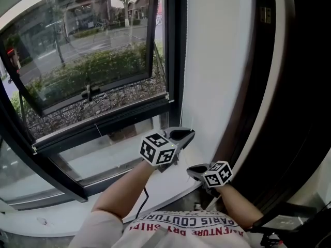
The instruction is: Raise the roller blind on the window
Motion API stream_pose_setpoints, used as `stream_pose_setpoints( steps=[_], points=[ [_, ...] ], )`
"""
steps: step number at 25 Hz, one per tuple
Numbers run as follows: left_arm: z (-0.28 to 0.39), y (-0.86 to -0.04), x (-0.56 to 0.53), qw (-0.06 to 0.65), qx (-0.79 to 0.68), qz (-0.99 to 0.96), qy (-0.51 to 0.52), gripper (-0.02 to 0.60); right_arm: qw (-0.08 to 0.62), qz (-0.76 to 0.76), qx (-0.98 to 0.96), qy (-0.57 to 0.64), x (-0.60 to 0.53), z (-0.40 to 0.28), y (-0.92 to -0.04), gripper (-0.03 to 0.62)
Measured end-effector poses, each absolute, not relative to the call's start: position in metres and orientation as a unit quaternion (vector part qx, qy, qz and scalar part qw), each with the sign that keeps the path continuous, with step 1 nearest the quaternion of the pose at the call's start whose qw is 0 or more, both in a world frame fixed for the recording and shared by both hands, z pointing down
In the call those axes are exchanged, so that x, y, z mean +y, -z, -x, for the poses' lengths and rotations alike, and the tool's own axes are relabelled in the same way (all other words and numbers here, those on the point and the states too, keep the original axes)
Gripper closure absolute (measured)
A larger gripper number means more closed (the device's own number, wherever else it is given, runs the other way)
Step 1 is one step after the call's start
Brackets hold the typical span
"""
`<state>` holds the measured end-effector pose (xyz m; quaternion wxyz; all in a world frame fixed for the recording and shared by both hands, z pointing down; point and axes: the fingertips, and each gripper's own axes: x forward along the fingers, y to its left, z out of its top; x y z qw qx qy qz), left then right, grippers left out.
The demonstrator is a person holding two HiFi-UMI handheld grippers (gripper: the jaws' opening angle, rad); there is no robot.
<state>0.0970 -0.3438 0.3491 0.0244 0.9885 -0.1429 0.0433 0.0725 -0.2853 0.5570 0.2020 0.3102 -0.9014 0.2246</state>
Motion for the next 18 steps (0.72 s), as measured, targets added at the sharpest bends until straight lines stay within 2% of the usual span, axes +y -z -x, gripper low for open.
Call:
stream_pose_setpoints(
  steps=[6, 9, 12, 14, 15, 16, 18],
  points=[
    [-0.092, -0.349, -0.338, 0.027, -0.142, -0.989, -0.041, 0.561, 0.140, -0.359, -0.906, -0.177, -0.306, -0.119, -0.474, 0.562],
    [-0.090, -0.348, -0.334, 0.026, -0.138, -0.989, -0.041, 0.561, 0.122, -0.354, -0.918, -0.130, -0.308, -0.126, -0.419, 0.453],
    [-0.091, -0.347, -0.329, 0.025, -0.132, -0.990, -0.041, 0.561, 0.107, -0.344, -0.930, -0.069, -0.309, -0.125, -0.358, 0.392],
    [-0.092, -0.346, -0.323, 0.024, -0.128, -0.991, -0.040, 0.561, 0.085, -0.335, -0.937, -0.039, -0.311, -0.121, -0.315, 0.390],
    [-0.093, -0.346, -0.320, 0.024, -0.125, -0.991, -0.040, 0.561, 0.072, -0.328, -0.941, -0.031, -0.311, -0.117, -0.294, 0.406],
    [-0.093, -0.345, -0.317, 0.024, -0.122, -0.991, -0.039, 0.561, 0.057, -0.321, -0.945, -0.026, -0.310, -0.114, -0.275, 0.451],
    [-0.095, -0.344, -0.311, 0.026, -0.116, -0.992, -0.037, 0.561, 0.030, -0.316, -0.948, -0.017, -0.312, -0.108, -0.239, 0.467]
  ],
)
